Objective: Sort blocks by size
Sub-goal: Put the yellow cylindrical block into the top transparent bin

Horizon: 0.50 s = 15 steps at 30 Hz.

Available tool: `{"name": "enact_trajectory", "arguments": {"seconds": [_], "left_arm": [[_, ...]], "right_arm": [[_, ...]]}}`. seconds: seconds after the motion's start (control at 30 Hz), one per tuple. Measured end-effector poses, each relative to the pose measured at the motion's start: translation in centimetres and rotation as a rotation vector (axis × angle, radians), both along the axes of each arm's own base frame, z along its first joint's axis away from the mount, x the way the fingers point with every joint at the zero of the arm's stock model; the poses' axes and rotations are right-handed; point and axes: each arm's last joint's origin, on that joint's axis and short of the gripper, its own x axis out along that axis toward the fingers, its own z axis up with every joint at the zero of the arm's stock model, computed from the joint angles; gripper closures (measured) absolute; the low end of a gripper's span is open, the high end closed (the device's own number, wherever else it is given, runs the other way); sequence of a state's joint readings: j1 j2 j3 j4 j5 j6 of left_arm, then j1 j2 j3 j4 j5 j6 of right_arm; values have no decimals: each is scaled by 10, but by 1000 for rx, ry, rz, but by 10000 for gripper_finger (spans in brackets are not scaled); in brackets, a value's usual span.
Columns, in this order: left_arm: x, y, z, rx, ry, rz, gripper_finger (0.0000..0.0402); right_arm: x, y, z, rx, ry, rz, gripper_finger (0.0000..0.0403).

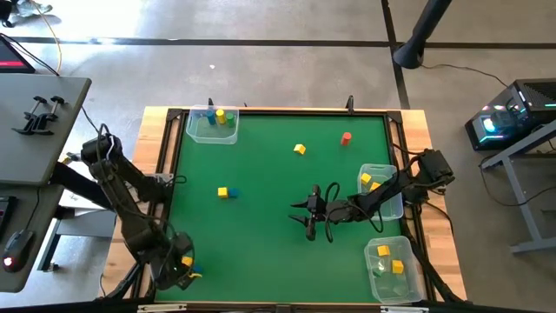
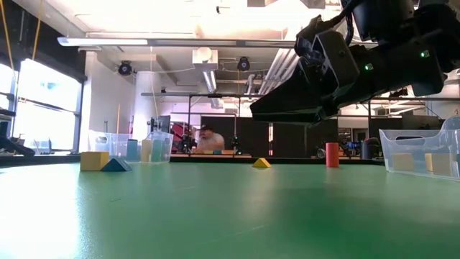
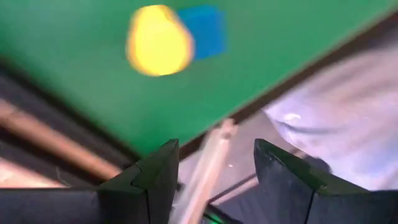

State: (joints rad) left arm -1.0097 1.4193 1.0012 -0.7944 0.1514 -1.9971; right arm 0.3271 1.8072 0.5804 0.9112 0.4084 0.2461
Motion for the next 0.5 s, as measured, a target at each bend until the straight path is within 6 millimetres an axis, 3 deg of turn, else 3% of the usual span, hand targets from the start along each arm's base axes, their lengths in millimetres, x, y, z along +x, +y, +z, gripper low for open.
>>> {"name": "enact_trajectory", "arguments": {"seconds": [0.2, 0.33, 0.5], "left_arm": [[27, -6, -3, -59, -219, -182, 210], [49, -7, -20, -45, -307, -422, 213], [68, -5, -50, -90, -277, -708, 213]], "right_arm": [[1, 0, 2, -29, -20, 11, 234], [1, 0, 5, -43, -43, 17, 234], [1, 0, 5, -52, -43, 19, 234]]}}
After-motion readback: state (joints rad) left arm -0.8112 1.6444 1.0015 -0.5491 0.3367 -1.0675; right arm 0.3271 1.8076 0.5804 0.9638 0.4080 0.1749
